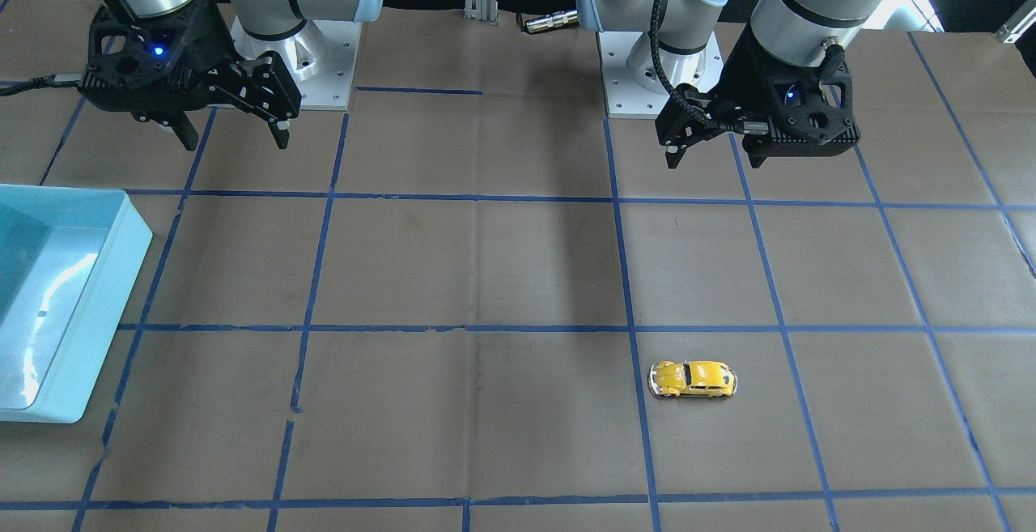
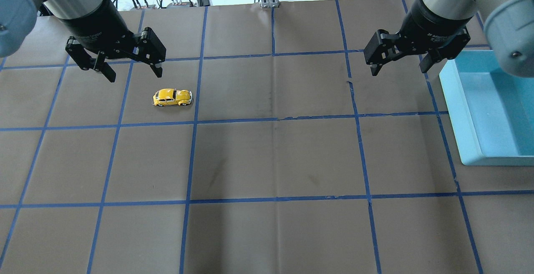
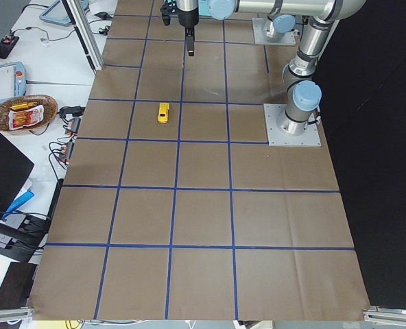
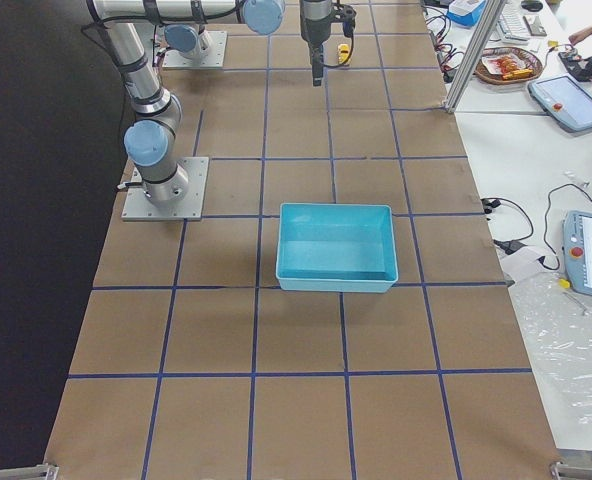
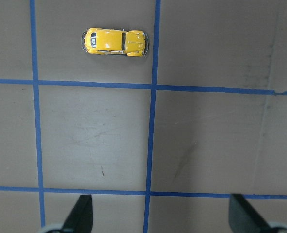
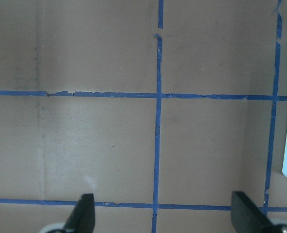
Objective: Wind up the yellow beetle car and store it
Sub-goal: 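Move the left gripper toward the yellow beetle car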
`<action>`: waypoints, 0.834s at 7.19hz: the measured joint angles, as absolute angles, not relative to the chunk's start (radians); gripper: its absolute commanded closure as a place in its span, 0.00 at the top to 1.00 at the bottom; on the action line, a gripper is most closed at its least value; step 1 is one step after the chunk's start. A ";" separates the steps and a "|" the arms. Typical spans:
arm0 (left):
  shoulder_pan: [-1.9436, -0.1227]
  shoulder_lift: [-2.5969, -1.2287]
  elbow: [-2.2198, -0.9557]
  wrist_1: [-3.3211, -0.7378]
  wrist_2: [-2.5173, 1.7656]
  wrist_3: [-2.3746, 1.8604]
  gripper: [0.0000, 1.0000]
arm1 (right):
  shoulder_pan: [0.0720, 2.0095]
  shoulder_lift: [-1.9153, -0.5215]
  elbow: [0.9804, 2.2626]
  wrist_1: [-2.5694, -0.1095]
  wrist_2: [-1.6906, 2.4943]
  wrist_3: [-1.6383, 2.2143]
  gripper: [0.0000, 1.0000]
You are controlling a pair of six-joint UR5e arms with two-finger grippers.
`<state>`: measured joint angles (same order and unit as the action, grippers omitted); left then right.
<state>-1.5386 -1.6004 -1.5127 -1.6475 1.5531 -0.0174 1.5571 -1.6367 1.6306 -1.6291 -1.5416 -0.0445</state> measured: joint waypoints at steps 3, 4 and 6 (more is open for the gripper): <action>-1.539 -1.595 -1.513 -1.645 1.553 -0.017 1.00 | 1.557 -1.637 1.631 -1.629 -1.542 -0.046 0.99; -1.539 -1.592 -1.513 -1.645 1.553 -0.017 1.00 | 1.557 -1.637 1.631 -1.629 -1.542 -0.046 0.99; -1.540 -1.591 -1.515 -1.644 1.554 -0.017 1.00 | 1.557 -1.637 1.631 -1.629 -1.542 -0.046 0.99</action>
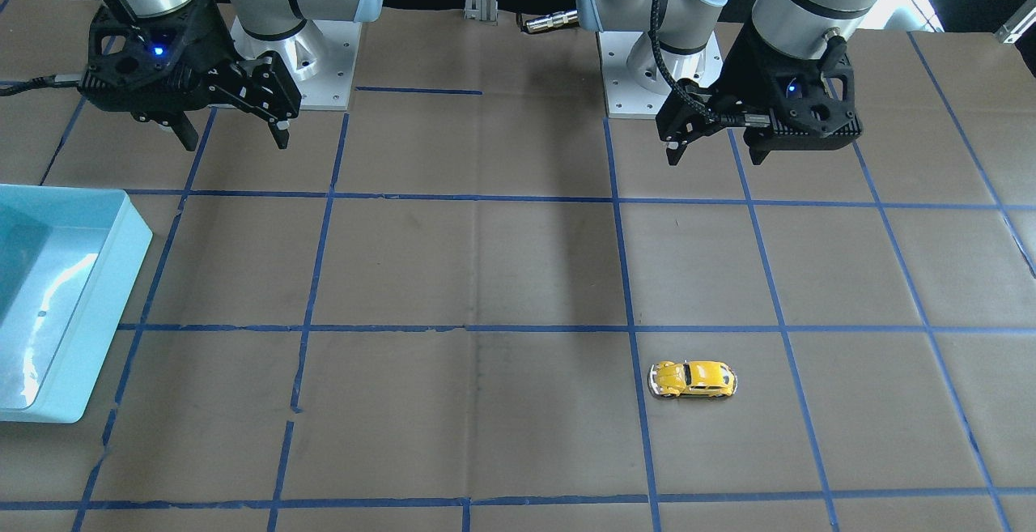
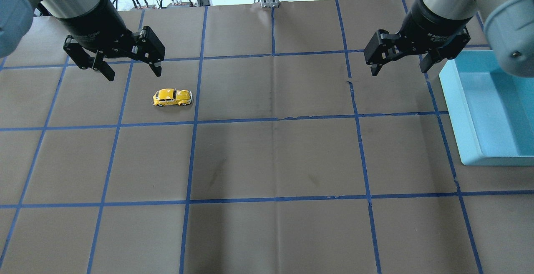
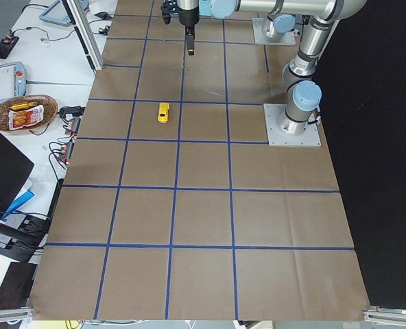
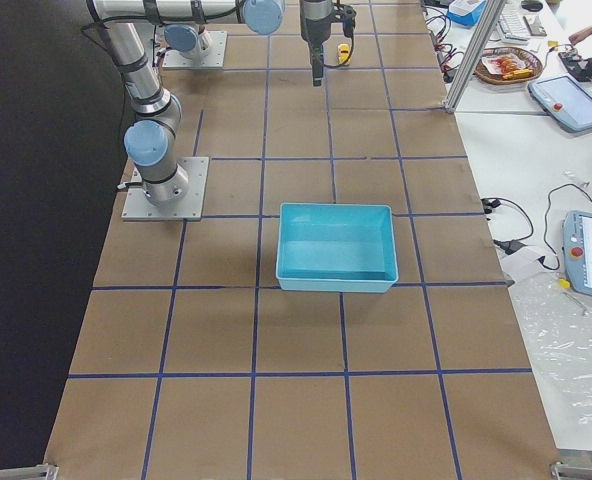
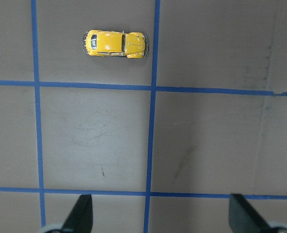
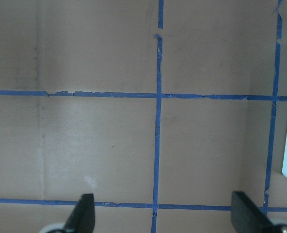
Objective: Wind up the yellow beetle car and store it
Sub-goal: 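Move the left gripper toward the yellow beetle car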
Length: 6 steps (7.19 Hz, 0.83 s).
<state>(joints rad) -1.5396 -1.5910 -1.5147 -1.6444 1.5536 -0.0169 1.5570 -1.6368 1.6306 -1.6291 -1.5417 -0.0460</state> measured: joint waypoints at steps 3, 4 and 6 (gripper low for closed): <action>-1.542 -1.585 -1.517 -1.648 1.553 -0.018 1.00 | 1.557 -1.637 1.631 -1.629 -1.542 -0.045 0.99; -1.546 -1.588 -1.519 -1.650 1.548 -0.016 1.00 | 1.557 -1.637 1.631 -1.629 -1.542 -0.045 0.99; -1.557 -1.608 -1.531 -1.651 1.531 -0.024 1.00 | 1.557 -1.637 1.631 -1.629 -1.543 -0.045 0.99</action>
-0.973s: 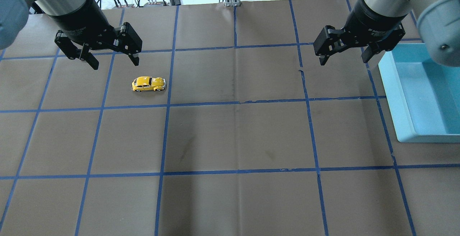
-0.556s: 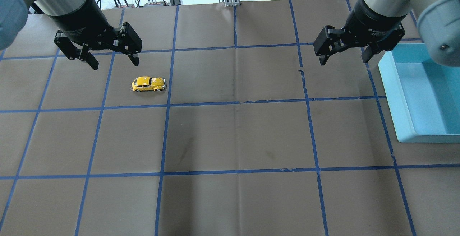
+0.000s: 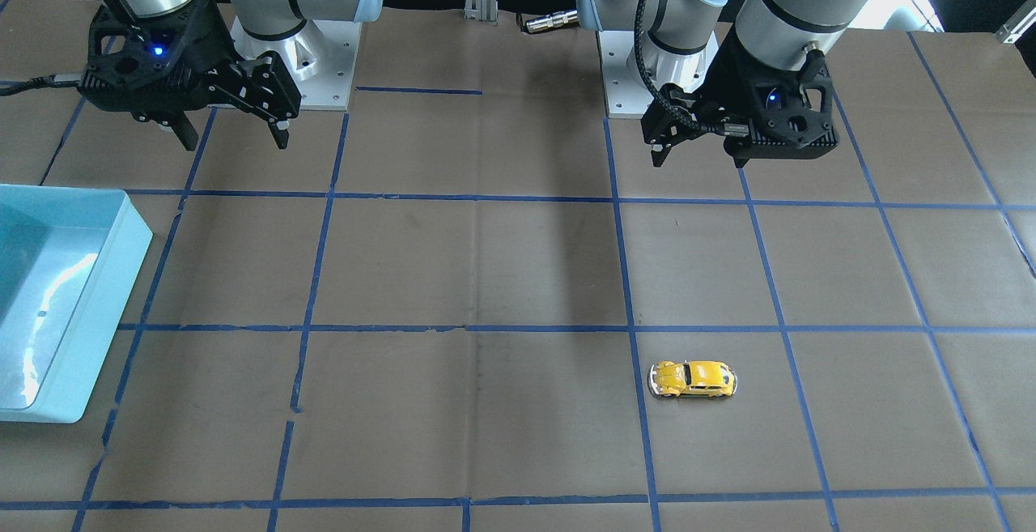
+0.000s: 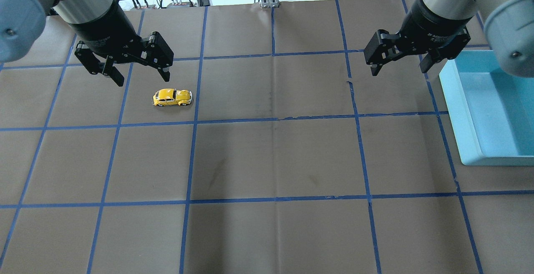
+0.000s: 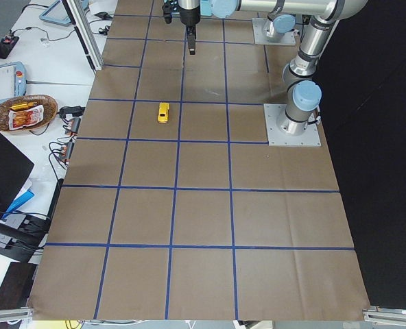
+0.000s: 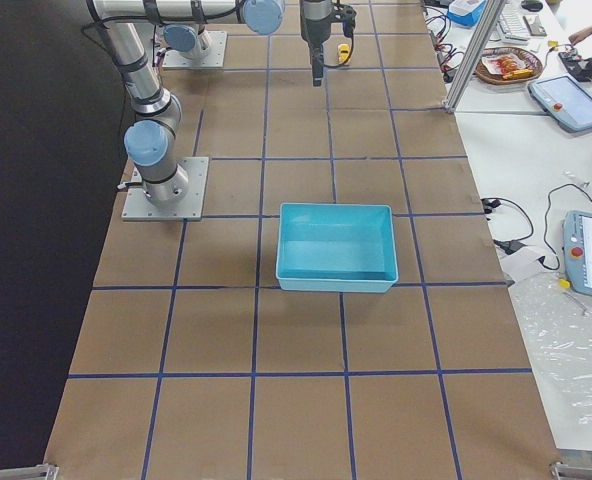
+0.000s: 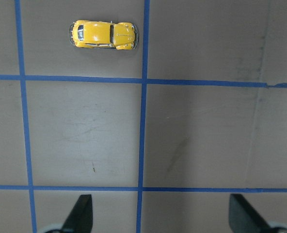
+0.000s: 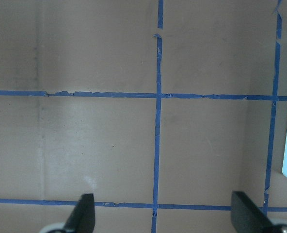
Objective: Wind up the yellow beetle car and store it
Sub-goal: 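Move the left gripper toward the yellow beetle car, then lower the open left gripper down over the yellow car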
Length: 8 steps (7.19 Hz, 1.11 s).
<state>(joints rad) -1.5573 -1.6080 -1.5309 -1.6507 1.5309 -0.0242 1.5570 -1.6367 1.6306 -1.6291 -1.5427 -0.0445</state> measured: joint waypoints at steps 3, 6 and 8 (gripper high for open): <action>-1.551 -1.615 -1.570 -1.623 1.594 0.026 1.00 | 1.557 -1.637 1.629 -1.629 -1.542 -0.044 0.99; -1.496 -1.641 -1.618 -1.472 1.614 0.433 1.00 | 1.557 -1.637 1.629 -1.629 -1.542 -0.045 0.99; -1.443 -1.720 -1.611 -1.447 1.605 0.640 1.00 | 1.557 -1.637 1.629 -1.629 -1.542 -0.046 0.99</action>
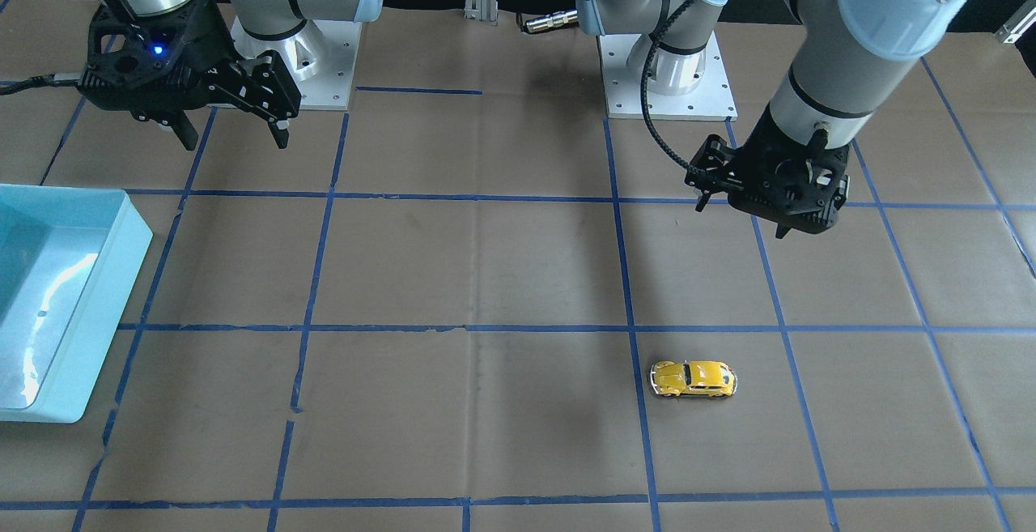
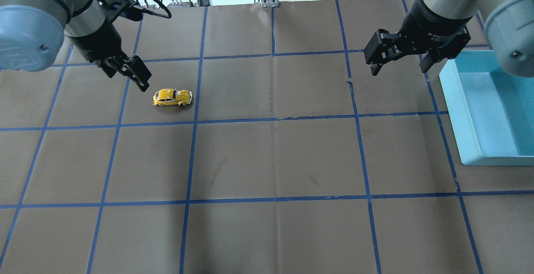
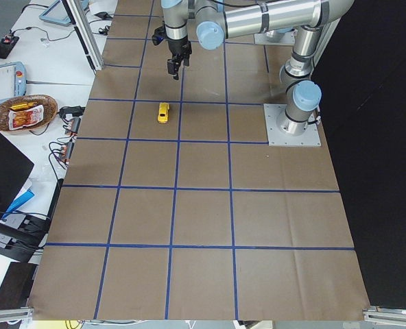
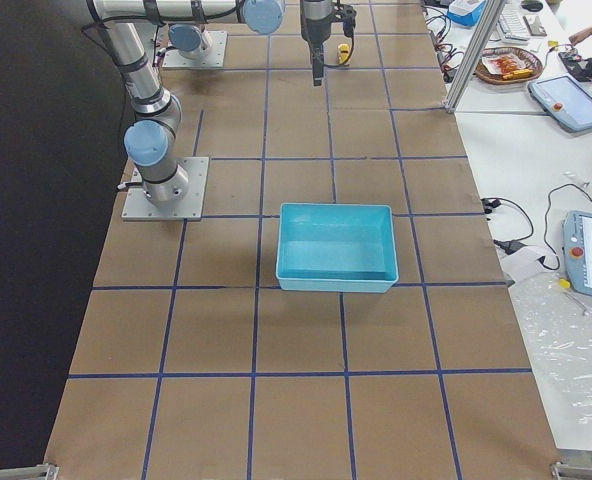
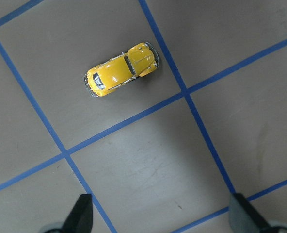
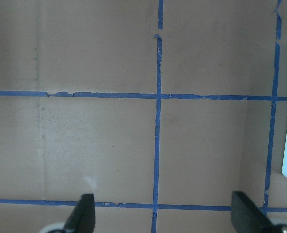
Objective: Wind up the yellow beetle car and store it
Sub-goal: 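Lower the open left gripper down over the yellow car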
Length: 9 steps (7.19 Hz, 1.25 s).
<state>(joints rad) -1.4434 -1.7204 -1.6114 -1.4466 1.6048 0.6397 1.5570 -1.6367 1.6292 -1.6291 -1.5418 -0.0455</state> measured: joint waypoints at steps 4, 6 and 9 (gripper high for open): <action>-1.447 -1.897 -1.621 -1.285 1.606 1.082 1.00 | 1.557 -1.636 1.630 -1.629 -1.542 -0.046 0.99; -1.448 -1.951 -1.624 -1.225 1.615 1.216 1.00 | 1.557 -1.635 1.631 -1.629 -1.542 -0.046 0.99; -1.450 -2.054 -1.610 -1.080 1.615 1.337 1.00 | 1.557 -1.635 1.631 -1.629 -1.542 -0.046 0.99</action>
